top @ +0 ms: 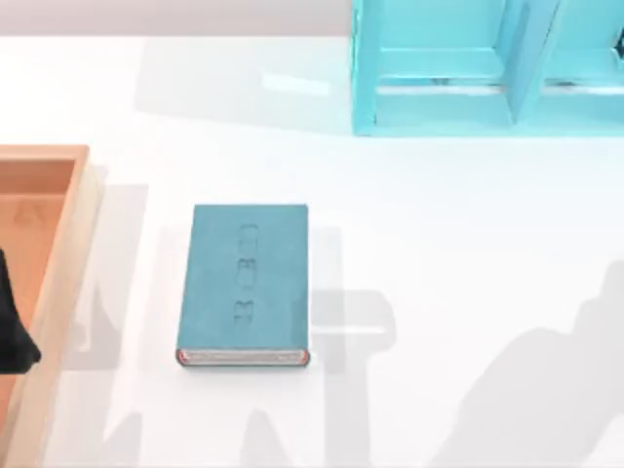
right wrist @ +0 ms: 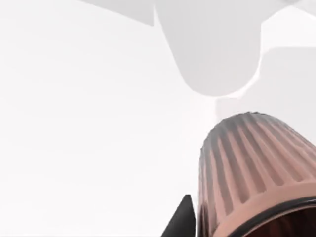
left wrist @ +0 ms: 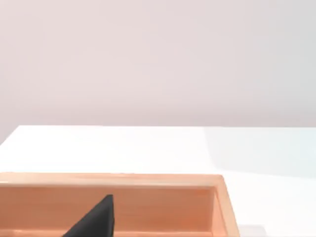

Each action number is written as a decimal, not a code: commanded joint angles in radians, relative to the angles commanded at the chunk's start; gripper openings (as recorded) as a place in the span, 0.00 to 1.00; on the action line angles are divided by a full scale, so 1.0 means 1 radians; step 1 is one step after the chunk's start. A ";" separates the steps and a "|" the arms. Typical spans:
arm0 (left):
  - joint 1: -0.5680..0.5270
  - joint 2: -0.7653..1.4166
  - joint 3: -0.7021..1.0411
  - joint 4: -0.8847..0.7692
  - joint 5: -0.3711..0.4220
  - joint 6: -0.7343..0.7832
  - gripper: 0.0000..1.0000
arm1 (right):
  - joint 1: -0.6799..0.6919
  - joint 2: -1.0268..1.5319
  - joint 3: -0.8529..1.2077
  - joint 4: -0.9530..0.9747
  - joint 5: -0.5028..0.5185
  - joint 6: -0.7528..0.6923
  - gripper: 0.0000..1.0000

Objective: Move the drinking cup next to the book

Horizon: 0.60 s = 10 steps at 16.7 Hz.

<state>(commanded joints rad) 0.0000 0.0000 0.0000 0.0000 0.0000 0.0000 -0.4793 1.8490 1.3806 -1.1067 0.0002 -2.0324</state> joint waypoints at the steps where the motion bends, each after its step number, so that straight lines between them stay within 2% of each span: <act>1: 0.000 0.000 0.000 0.000 0.000 0.000 1.00 | 0.016 0.006 0.010 -0.004 0.001 0.020 0.00; 5: 0.000 0.000 0.000 0.000 0.000 0.000 1.00 | 0.147 0.052 0.091 -0.034 0.010 0.205 0.00; 7: 0.000 0.000 0.000 0.000 0.000 0.000 1.00 | 0.247 0.086 0.149 -0.058 0.015 0.362 0.00; 10: 0.000 0.000 0.000 0.000 0.000 0.000 1.00 | 0.418 0.142 0.241 -0.099 0.021 0.672 0.00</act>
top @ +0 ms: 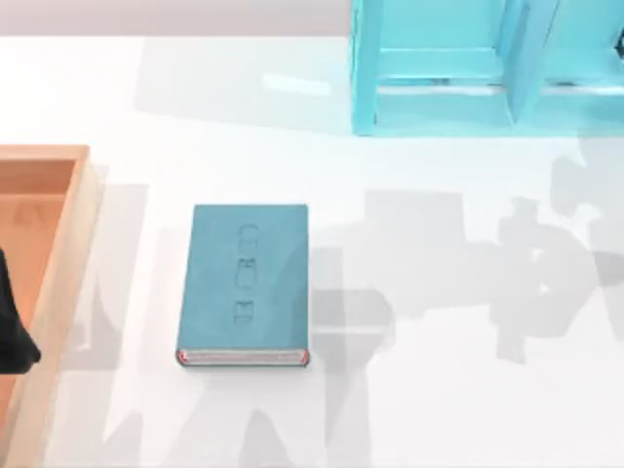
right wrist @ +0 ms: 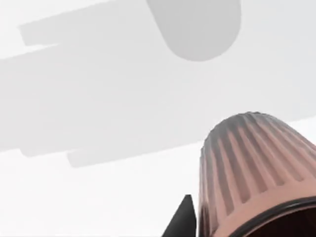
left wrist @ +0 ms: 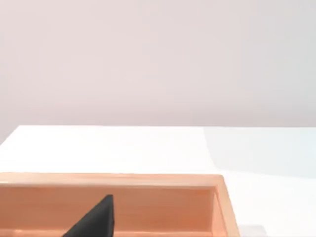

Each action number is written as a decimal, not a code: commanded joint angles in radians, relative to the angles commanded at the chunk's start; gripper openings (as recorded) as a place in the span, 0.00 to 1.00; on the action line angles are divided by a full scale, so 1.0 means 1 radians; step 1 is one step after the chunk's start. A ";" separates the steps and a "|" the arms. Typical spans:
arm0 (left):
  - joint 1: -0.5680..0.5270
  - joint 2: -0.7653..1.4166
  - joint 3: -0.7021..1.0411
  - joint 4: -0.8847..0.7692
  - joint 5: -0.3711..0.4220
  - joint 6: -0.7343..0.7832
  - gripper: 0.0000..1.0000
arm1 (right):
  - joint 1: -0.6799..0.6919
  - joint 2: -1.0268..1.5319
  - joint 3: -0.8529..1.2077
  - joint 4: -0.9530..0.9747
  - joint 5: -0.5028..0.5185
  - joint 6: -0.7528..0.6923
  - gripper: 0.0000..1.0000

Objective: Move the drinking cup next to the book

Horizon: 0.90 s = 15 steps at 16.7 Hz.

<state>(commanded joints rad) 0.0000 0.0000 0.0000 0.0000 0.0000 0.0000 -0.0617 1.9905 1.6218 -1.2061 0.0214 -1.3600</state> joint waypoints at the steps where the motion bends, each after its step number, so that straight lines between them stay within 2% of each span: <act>1: 0.000 0.000 0.000 0.000 0.000 0.000 1.00 | 0.058 0.018 0.030 -0.015 0.001 0.119 0.00; 10: 0.000 0.000 0.000 0.000 0.000 0.000 1.00 | 0.526 0.148 0.276 -0.139 -0.004 1.312 0.00; 13: 0.000 0.000 0.000 0.000 0.000 0.000 1.00 | 0.630 0.161 0.337 -0.158 -0.005 1.640 0.00; 15: 0.000 0.000 0.000 0.000 0.000 0.000 1.00 | 0.683 0.160 0.368 -0.163 -0.003 1.810 0.00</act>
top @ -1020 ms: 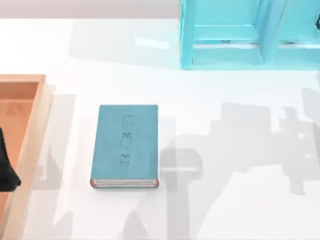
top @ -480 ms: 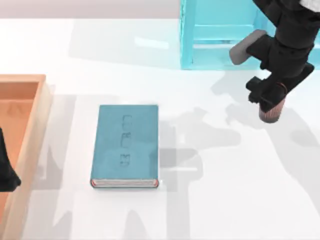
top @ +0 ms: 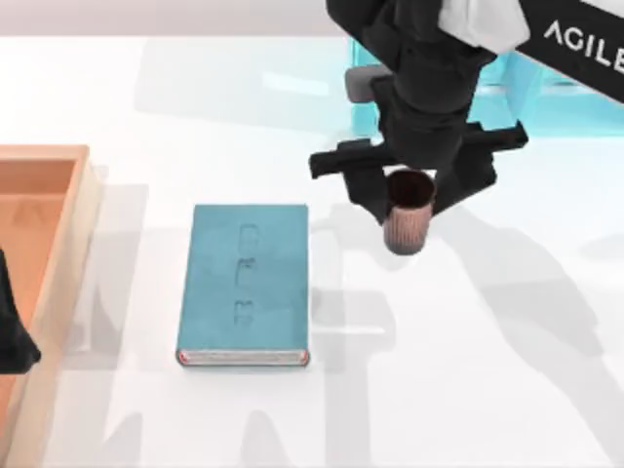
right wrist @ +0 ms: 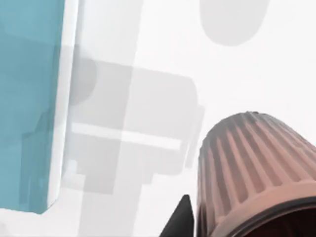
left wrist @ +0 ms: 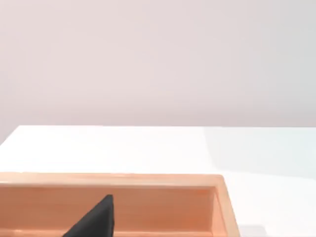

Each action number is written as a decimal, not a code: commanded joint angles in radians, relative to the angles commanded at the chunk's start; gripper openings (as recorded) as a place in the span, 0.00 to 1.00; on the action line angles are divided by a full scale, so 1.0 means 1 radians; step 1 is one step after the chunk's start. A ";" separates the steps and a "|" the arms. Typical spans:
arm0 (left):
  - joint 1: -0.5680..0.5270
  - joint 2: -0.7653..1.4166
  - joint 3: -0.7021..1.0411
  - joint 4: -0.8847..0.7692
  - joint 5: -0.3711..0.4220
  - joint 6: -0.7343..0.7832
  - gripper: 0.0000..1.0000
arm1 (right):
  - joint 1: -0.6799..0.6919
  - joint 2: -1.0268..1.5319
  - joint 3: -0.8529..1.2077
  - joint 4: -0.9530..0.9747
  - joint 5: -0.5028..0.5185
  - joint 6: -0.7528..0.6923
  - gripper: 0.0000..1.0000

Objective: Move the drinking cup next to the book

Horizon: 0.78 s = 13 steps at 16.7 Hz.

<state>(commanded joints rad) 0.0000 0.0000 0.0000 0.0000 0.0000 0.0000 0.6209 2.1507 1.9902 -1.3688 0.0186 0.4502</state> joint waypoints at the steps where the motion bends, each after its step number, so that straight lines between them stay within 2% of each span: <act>1: 0.000 0.000 0.000 0.000 0.000 0.000 1.00 | 0.021 -0.002 0.012 -0.001 0.002 0.070 0.00; 5: 0.000 0.000 0.000 0.000 0.000 0.000 1.00 | 0.067 -0.014 0.041 0.000 0.009 0.240 0.00; 13: 0.000 0.000 0.000 0.000 0.000 0.000 1.00 | 0.067 -0.013 0.025 0.018 0.009 0.261 0.00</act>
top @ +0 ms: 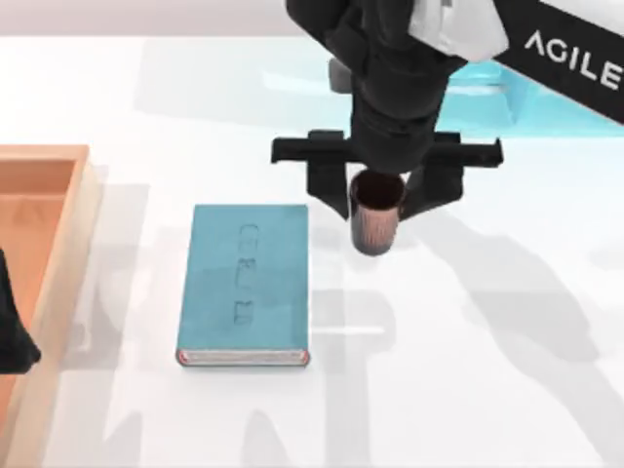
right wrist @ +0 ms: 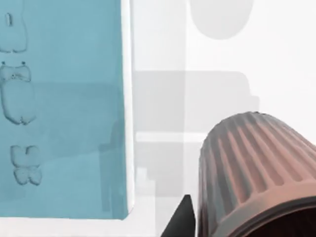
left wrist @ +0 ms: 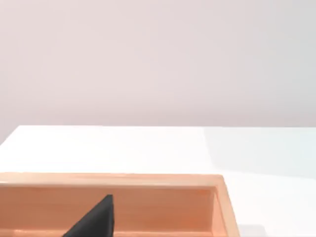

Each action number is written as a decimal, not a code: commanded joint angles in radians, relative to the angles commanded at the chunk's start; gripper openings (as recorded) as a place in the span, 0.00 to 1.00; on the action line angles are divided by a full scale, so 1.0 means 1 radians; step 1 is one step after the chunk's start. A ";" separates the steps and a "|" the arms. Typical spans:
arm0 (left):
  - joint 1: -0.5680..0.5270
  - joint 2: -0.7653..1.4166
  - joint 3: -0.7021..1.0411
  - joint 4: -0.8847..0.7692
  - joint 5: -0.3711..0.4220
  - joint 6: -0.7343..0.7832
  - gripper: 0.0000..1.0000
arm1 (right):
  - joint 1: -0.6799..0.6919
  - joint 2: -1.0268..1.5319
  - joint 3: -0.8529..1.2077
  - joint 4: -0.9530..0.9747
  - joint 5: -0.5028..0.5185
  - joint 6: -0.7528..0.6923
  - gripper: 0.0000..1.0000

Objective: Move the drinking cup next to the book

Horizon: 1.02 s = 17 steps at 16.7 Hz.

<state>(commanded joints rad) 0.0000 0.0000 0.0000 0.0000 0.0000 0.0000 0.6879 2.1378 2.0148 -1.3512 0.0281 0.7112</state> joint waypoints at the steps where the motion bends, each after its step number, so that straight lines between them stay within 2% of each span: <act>1: 0.000 0.000 0.000 0.000 0.000 0.000 1.00 | 0.000 0.000 -0.023 0.023 0.000 -0.001 0.00; 7: 0.000 0.000 0.000 0.000 0.000 0.000 1.00 | 0.002 0.014 -0.193 0.215 0.000 -0.002 0.00; 12: 0.000 0.000 0.000 0.000 0.000 0.000 1.00 | 0.003 0.017 -0.205 0.228 0.001 -0.002 0.00; 17: 0.000 0.000 0.000 0.000 0.000 0.000 1.00 | 0.003 0.017 -0.205 0.228 0.001 -0.002 0.38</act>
<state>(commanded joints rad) 0.0000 0.0000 0.0000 0.0000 0.0000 0.0000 0.6904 2.1545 1.8094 -1.1236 0.0291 0.7091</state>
